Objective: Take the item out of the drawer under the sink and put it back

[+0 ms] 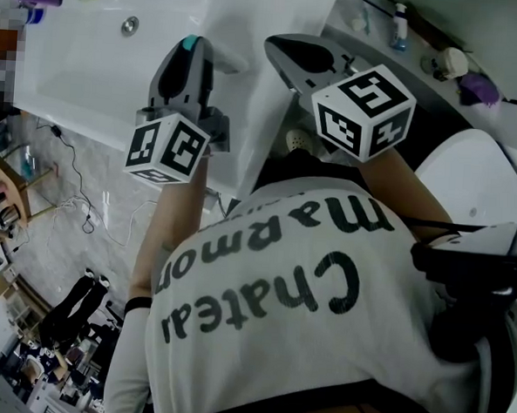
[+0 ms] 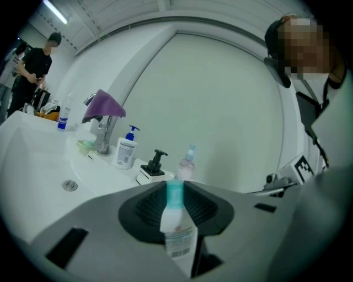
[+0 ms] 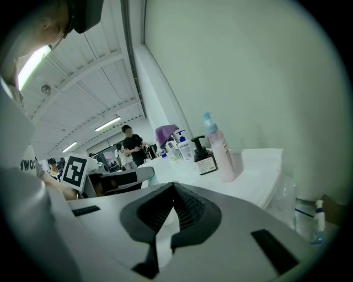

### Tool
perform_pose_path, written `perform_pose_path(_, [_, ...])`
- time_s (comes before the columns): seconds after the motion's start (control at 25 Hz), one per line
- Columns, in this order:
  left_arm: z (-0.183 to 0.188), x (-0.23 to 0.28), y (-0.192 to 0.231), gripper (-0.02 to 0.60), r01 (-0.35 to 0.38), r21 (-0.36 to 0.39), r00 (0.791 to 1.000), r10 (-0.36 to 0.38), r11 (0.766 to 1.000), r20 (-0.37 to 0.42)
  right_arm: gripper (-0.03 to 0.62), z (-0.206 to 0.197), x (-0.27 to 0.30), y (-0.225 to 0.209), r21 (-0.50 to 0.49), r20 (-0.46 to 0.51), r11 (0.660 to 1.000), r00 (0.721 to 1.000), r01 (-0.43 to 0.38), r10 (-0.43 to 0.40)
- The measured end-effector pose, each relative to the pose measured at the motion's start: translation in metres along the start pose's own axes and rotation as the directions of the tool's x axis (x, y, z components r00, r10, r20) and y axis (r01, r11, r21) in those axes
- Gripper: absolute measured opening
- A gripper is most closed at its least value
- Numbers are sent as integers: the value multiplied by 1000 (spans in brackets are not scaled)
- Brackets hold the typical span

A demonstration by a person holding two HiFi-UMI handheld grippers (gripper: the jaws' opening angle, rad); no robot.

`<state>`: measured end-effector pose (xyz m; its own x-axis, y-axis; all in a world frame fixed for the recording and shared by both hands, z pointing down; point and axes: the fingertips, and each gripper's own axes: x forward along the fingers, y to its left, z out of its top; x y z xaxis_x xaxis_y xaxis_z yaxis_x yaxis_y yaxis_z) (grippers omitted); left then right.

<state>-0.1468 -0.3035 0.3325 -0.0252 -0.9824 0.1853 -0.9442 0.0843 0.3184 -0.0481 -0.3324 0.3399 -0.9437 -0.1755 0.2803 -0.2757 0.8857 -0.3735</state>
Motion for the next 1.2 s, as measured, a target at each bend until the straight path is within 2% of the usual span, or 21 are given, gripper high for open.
perform_pose_path(0.4, [-5, -4, -4, 98, -7, 88, 1000, 7, 996, 4, 11, 0, 3, 2, -10, 5, 1000, 1000, -13, 13])
perform_pose_path(0.84, [-11, -7, -2, 98, -29, 120, 1000, 27, 992, 14, 11, 2, 5, 3, -26, 6, 999, 1000, -25, 25])
perform_pose_path(1.2, [-15, -10, -10, 98, -20, 231, 1000, 18, 973, 10, 11, 3, 7, 4, -26, 6, 999, 999, -31, 31])
